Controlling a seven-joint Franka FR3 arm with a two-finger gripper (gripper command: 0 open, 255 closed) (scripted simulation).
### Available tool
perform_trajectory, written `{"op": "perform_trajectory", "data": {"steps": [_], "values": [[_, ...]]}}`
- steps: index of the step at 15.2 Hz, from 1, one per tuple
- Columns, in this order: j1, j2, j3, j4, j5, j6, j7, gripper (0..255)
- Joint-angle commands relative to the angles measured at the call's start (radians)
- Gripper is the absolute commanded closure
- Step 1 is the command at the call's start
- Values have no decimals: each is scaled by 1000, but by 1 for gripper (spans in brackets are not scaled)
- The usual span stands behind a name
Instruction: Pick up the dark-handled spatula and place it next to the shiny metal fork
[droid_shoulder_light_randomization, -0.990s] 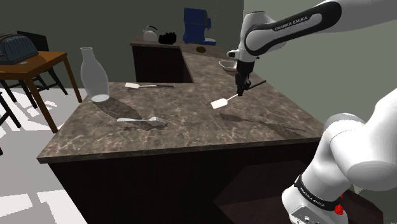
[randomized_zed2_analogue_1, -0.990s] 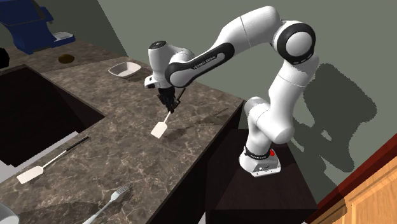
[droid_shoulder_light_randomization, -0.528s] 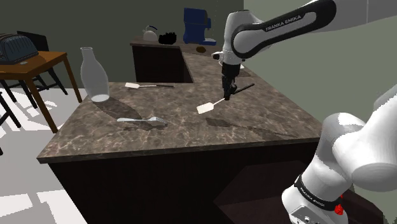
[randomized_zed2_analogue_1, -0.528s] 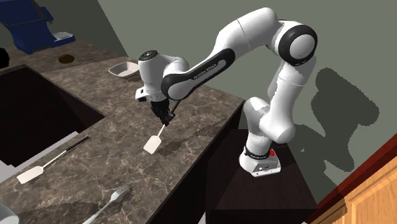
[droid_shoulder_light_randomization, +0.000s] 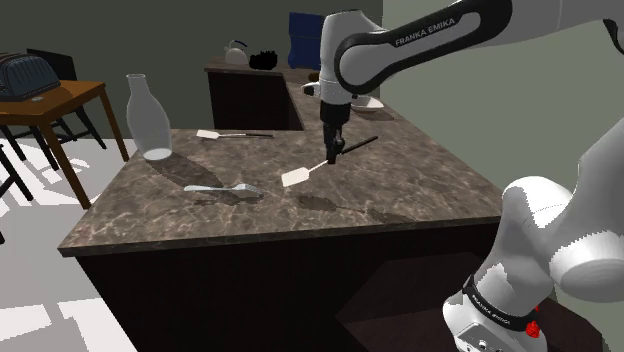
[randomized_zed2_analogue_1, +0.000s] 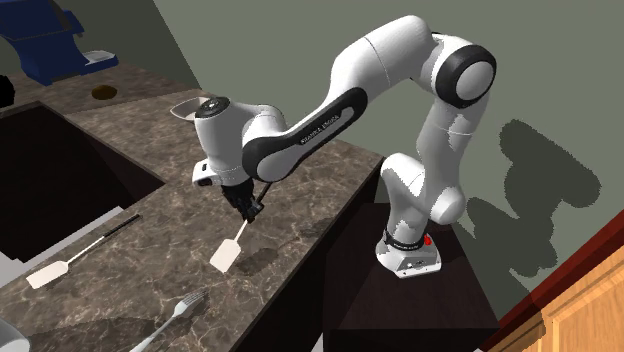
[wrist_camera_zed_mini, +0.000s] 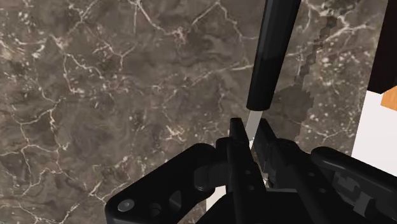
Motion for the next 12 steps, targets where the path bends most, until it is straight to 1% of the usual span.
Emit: {"op": "perform_trajectory", "data": {"steps": [1, 7, 12], "values": [[27, 37, 28, 35, 23, -3, 43, 255], [89, 150, 92, 156, 75, -22, 140, 255], [135, 262, 137, 290, 112, -51, 214, 255]]}}
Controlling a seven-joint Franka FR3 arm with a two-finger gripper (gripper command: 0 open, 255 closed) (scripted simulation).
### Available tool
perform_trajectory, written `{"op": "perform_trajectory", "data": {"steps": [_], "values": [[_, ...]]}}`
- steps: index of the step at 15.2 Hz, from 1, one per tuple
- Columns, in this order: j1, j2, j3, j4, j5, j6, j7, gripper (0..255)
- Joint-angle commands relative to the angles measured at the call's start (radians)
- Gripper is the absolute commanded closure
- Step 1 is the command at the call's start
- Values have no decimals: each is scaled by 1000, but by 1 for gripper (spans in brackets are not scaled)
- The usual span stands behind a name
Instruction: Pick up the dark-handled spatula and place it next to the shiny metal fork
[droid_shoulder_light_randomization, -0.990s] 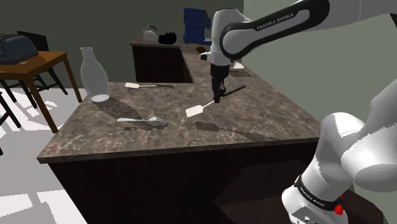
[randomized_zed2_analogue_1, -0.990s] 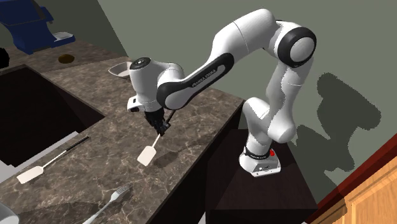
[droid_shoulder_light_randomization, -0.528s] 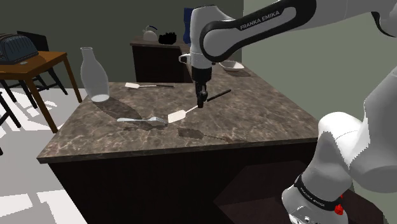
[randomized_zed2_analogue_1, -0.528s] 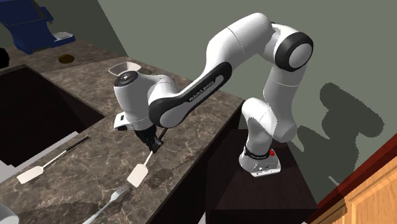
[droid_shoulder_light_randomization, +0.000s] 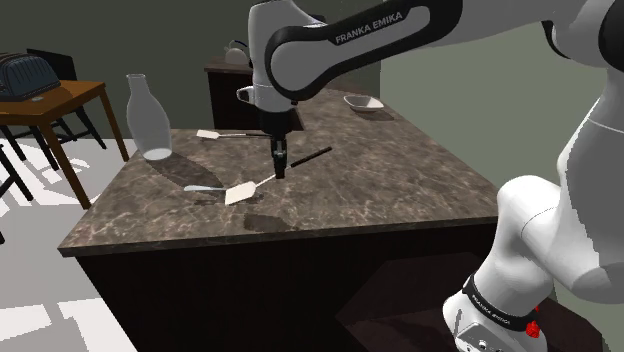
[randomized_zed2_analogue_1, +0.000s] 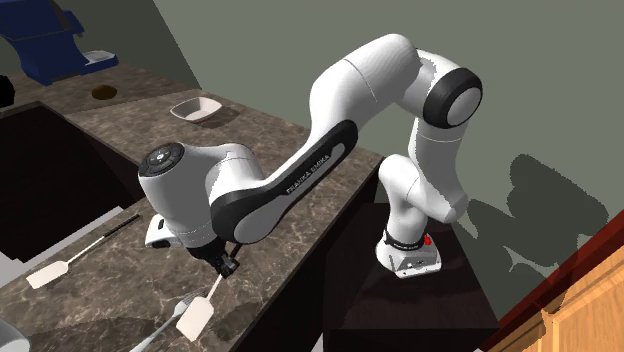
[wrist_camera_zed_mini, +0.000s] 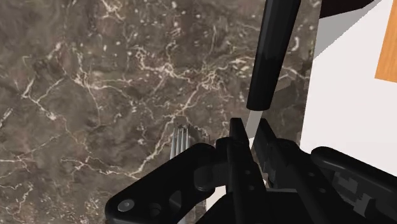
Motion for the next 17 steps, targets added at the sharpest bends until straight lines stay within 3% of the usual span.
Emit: {"op": "perform_trajectory", "data": {"steps": [1, 17], "values": [[9, 28, 9, 17, 9, 10, 15, 255], [4, 115, 11, -90, 31, 202, 4, 255]]}}
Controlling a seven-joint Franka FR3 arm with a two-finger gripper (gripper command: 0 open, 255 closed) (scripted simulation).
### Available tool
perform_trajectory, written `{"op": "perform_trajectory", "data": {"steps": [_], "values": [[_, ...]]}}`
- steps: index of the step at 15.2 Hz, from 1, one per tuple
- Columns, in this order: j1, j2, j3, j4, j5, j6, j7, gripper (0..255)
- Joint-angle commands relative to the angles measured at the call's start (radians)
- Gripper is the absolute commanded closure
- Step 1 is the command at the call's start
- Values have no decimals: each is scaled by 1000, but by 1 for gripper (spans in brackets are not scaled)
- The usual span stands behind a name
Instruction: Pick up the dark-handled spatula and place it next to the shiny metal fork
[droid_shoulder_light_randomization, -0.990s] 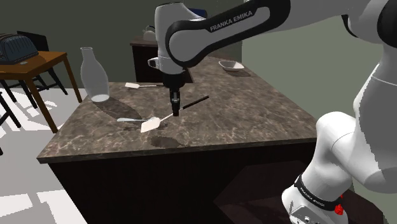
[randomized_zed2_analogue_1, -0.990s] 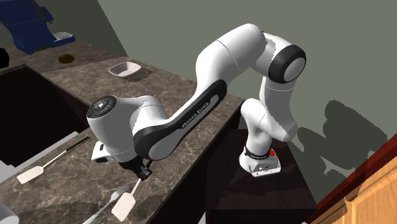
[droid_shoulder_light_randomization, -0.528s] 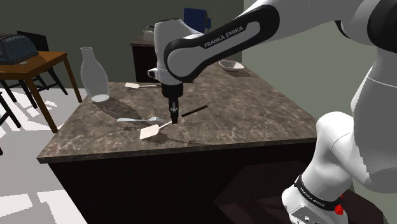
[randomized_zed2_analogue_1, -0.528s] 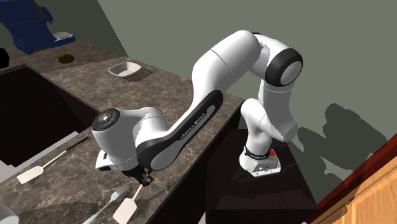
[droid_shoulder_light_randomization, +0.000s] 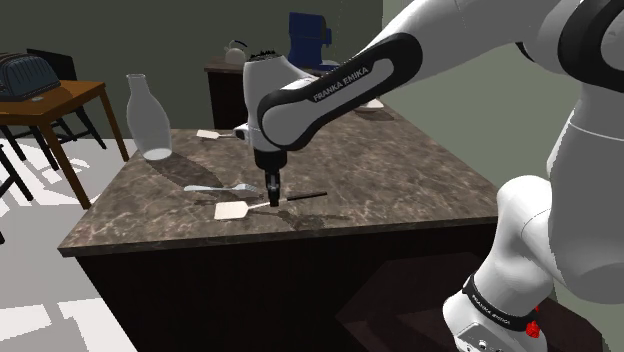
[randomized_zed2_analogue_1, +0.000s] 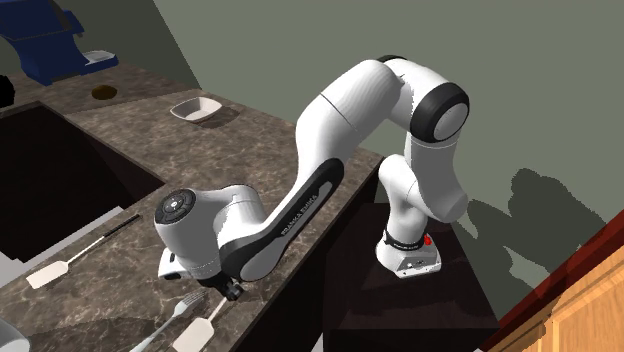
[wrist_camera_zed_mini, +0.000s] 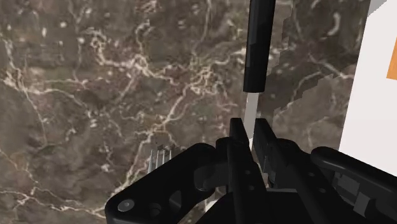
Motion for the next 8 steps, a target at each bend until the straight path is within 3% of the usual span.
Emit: {"op": "perform_trajectory", "data": {"steps": [1, 7, 8], "values": [[0, 1, 0, -7, 0, 8, 0, 255], [0, 1, 0, -7, 0, 8, 0, 255], [0, 1, 0, -7, 0, 8, 0, 0]]}}
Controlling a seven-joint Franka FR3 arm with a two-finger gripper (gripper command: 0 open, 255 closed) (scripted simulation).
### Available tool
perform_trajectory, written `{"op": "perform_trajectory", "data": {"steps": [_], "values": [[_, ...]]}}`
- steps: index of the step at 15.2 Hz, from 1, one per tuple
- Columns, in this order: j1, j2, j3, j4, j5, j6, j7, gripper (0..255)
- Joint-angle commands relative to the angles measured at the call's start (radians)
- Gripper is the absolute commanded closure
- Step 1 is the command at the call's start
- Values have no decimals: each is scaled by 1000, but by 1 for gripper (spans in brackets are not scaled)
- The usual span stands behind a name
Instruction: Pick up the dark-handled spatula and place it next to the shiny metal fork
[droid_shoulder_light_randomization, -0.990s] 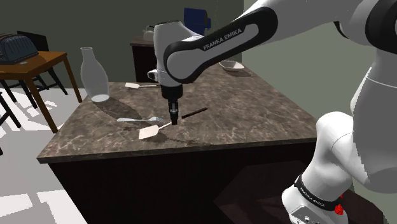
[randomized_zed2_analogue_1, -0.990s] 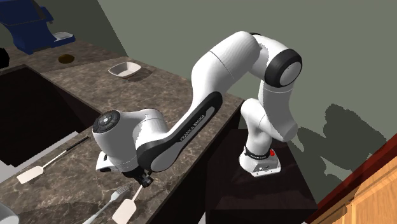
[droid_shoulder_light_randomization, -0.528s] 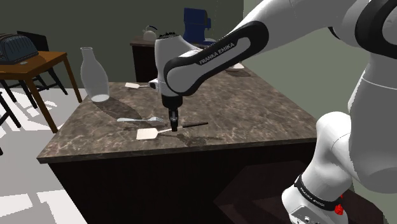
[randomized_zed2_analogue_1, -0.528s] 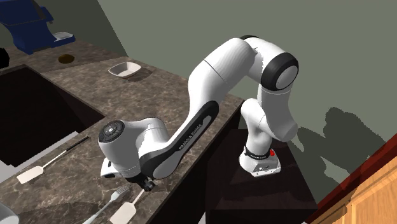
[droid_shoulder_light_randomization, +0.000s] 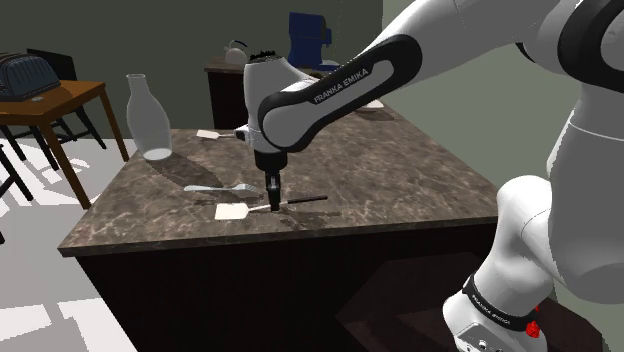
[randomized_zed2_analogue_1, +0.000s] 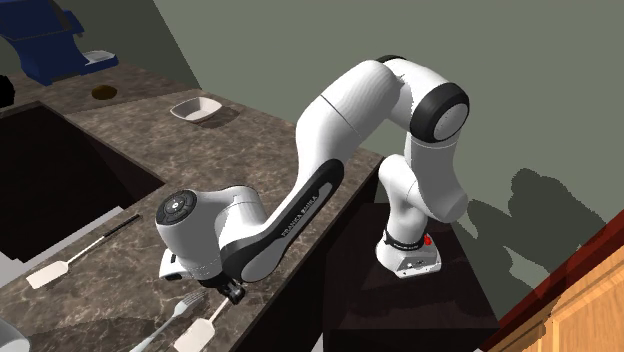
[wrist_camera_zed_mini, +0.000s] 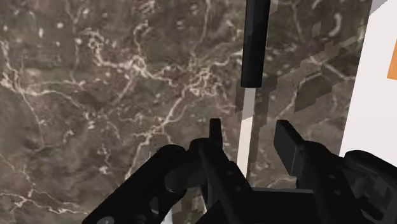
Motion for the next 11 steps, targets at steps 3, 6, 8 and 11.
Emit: {"op": "perform_trajectory", "data": {"steps": [3, 6, 8, 11], "values": [[0, 0, 0, 0, 0, 0, 0, 0], [1, -15, -1, 17, -4, -31, 3, 0], [4, -41, -1, 55, -11, -95, 8, 0], [5, -50, -1, 71, -14, -120, 10, 0]]}}
